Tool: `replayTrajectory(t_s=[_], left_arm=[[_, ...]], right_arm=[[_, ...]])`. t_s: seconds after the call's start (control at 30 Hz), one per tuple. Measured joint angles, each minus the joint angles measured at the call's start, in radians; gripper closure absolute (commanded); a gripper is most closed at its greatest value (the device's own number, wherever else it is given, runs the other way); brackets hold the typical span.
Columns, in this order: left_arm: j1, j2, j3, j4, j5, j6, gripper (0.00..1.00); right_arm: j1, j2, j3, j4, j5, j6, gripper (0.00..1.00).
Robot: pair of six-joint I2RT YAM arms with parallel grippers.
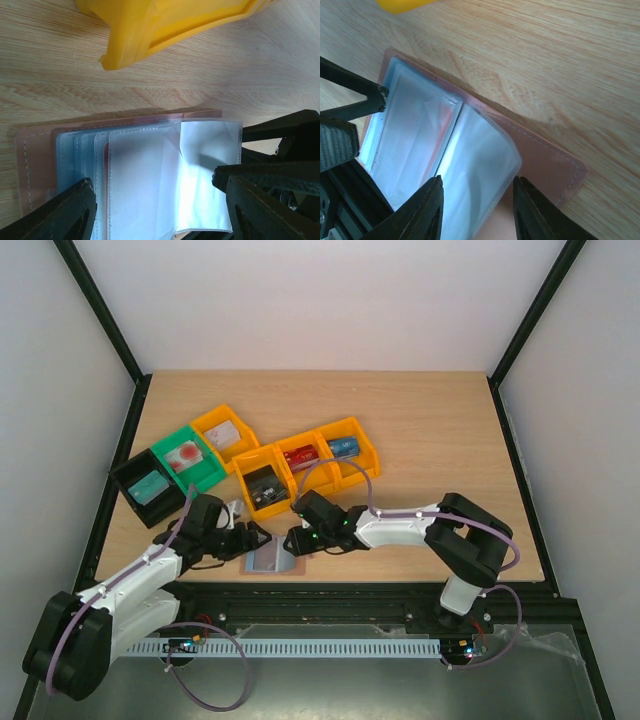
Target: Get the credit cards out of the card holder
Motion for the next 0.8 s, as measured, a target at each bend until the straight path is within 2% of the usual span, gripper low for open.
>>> replayTrajectory(t_s=[0.13, 0.33, 0.53, 0.63, 0.73, 0.8], left_arm=[[-0.003, 0.000, 0.000, 0.003, -0.004, -0.001, 0.28], [-0.003, -0.001, -0.001, 0.007, -0.004, -0.001, 0.27], [-0.004, -0.031, -0.001, 0.007, -0.005, 0.005, 0.18], [-0.004, -0.082, 0.011, 0.004, -0.002, 0.024, 0.12], [-0.004, -0.140, 0.035, 0.014, 0.013, 0.048, 0.02], [-0.004, -0.183, 0.058, 0.031, 0.035, 0.068, 0.01]], right_arm=[[0.005, 0.003, 0.005, 0.013, -0.024, 0.001, 0.64], [0.005, 0.044, 0.011, 0.034, -0.042, 0.002, 0.98], [-0.005, 0.024, 0.011, 0.026, -0.058, -0.050, 0.98], [-0.020, -0.051, 0.011, 0.011, -0.086, -0.121, 0.98], [-0.048, -0.146, 0.013, 0.004, -0.150, -0.202, 0.98], [-0.069, -0.204, 0.016, -0.003, -0.197, -0.251, 0.98]])
